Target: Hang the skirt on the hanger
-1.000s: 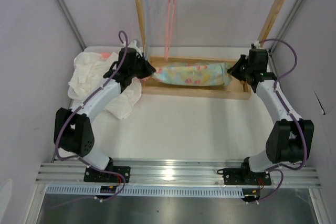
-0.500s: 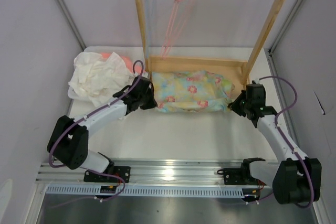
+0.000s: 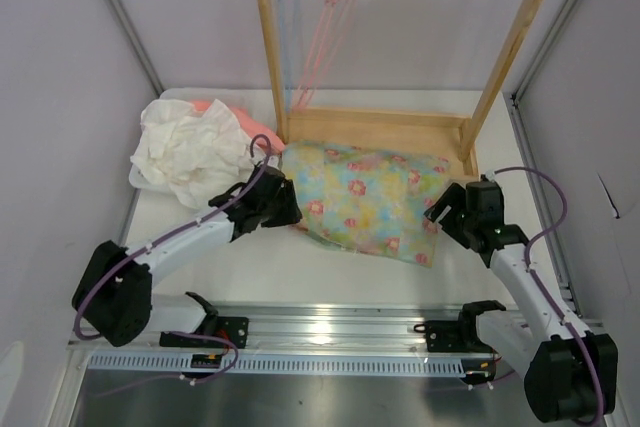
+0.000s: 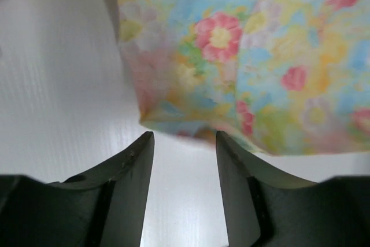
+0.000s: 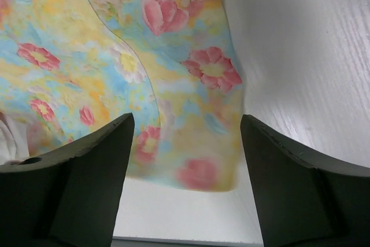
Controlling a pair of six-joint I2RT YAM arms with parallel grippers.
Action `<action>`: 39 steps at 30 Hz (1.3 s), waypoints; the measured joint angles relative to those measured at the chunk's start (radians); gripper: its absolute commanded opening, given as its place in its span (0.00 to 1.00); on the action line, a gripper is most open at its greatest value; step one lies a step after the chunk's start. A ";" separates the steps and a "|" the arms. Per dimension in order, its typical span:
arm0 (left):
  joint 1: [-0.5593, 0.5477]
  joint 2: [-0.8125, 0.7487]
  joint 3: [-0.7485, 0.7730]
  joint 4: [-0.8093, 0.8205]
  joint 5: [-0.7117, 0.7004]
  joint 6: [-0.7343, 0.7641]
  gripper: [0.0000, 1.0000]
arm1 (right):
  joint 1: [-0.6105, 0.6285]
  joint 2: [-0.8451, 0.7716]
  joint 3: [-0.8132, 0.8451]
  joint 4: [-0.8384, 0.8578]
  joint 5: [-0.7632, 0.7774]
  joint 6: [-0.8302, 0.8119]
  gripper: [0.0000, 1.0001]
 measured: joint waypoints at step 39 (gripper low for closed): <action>0.188 0.469 1.585 -0.071 -0.088 0.458 0.60 | -0.012 0.318 0.473 0.006 -0.106 -0.127 0.83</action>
